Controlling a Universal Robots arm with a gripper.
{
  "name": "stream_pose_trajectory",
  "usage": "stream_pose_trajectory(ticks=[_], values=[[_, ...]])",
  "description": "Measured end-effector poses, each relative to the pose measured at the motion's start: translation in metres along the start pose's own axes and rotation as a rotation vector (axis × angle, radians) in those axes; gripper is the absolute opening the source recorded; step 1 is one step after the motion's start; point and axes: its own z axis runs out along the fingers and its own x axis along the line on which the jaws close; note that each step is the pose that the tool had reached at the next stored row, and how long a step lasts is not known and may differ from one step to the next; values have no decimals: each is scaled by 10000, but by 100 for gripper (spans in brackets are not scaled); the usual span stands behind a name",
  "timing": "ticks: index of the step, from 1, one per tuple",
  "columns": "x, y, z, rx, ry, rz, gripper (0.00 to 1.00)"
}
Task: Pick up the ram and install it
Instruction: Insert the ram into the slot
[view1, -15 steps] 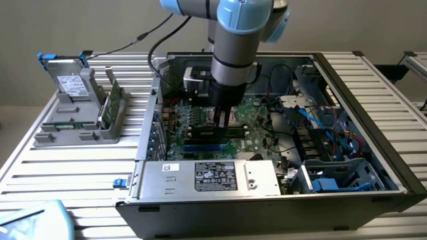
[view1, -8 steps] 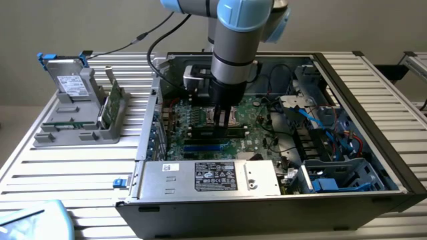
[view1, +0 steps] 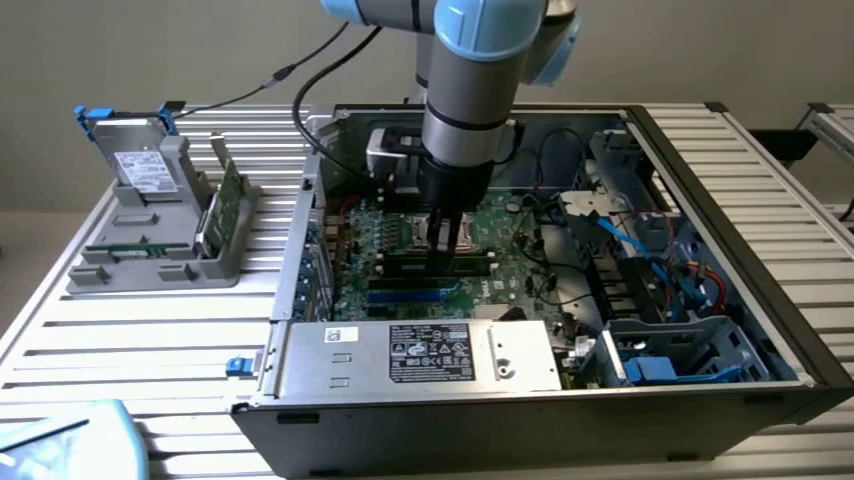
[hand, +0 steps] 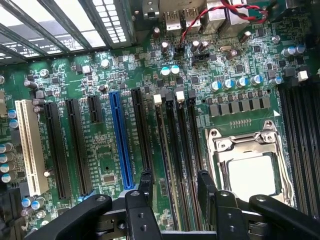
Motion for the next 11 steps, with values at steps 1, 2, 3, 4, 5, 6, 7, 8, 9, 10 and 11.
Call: stream_pose_trajectory(ticks=[1,2,3,4,5,6,7,8,9,10,11], values=[[0,0,-1,1,-1,16,49],[0,0,-2,1,-2,29,49],[0,0,-2,1,-2,33,49],[0,0,-2,1,-3,35,49],[0,0,-3,1,-2,40,49],[0,1,-8,0,2,44,49],[1,1,-14,0,3,49,49],[0,2,-19,1,-1,52,49],[-1,2,-27,1,-2,57,49],[-1,3,-35,2,-3,60,49],[-2,4,-44,2,-4,64,49]])
